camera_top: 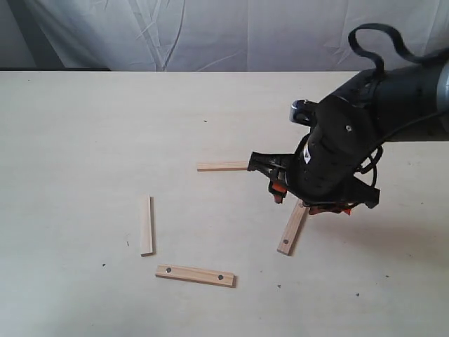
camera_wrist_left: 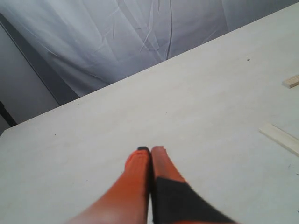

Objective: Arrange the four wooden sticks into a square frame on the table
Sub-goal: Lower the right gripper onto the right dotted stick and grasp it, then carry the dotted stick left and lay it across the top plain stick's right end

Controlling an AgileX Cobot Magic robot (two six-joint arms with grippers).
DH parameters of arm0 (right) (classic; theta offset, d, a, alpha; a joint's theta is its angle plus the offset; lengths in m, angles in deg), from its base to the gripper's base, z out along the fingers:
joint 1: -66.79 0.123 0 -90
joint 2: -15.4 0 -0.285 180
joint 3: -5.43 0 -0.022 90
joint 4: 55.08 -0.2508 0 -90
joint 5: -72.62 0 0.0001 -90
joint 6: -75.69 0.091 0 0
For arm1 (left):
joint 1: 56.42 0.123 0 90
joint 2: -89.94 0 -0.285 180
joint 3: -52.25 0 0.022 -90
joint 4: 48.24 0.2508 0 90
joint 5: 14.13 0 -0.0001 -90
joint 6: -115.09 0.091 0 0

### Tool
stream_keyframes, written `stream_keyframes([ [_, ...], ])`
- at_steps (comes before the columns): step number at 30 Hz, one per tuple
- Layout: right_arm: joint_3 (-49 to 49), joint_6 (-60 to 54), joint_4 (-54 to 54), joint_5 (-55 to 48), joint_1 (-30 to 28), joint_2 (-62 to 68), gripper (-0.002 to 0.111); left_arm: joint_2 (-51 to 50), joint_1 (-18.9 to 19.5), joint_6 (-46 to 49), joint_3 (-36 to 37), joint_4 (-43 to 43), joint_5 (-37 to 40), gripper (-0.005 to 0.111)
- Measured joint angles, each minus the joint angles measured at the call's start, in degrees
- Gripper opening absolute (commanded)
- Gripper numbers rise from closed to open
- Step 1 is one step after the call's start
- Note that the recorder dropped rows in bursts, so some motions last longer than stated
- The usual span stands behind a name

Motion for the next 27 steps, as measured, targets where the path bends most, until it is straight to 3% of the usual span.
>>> stream_keyframes([
  [14,0.13,4.39,1.54,2.42,0.02,8.99,0.054,0.00,0.00,0.00,0.00,0.00,0.00,0.000],
  [20,0.17,4.48,0.65,2.42,0.02,9.08,0.001,0.00,0.00,0.00,0.00,0.00,0.00,0.000],
  [27,0.17,2.14,0.61,2.56,0.02,9.08,0.000,0.00,0.00,0.00,0.00,0.00,0.00,0.000],
])
